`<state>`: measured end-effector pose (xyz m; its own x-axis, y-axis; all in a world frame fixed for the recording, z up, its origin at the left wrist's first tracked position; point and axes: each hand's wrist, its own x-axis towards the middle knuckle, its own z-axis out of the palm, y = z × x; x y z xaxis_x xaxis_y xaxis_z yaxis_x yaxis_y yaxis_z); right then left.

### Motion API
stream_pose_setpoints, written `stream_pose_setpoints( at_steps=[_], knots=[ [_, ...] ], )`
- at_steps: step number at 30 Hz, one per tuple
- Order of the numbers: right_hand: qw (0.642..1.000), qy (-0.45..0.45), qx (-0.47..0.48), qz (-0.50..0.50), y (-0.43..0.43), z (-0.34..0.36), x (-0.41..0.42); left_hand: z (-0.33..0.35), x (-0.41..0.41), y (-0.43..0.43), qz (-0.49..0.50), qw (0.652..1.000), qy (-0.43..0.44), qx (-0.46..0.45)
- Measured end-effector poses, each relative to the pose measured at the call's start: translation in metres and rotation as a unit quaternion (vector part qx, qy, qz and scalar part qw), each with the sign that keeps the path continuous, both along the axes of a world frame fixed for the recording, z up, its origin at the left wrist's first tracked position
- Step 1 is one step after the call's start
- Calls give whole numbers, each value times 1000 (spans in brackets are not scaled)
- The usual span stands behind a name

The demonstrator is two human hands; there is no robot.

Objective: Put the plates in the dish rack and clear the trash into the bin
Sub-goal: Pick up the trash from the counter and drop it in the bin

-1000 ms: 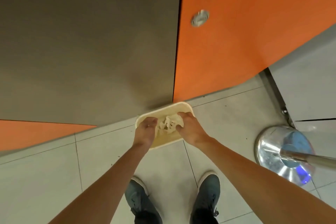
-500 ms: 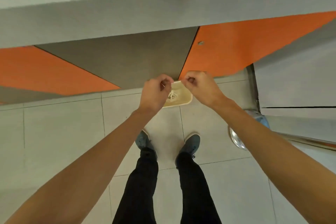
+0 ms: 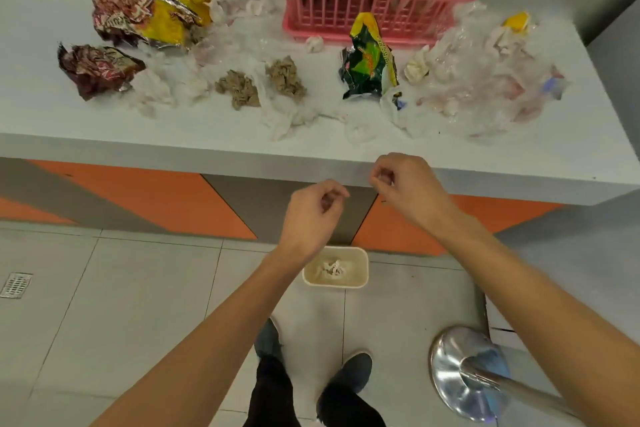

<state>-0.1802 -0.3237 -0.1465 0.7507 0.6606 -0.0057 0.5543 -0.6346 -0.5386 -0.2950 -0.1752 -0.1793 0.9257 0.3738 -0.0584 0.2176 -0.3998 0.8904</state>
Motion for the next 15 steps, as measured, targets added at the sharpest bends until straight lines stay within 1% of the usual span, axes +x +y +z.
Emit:
stream_pose_setpoints(
  at_steps=[5, 7, 11, 15],
  knots=[
    [999, -15, -10, 33, -2, 29, 18, 33, 14, 6, 12, 1000, -14, 11],
    [999, -16, 14, 32, 4, 35, 22, 47, 19, 10, 10, 1000, -17, 17],
    [998, -1, 42, 36, 27, 48, 25, 69, 28, 28, 22, 998, -23, 57],
    [998, -19, 40, 47, 55, 59, 26, 76, 33, 59, 22, 995, -15, 95]
  ],
)
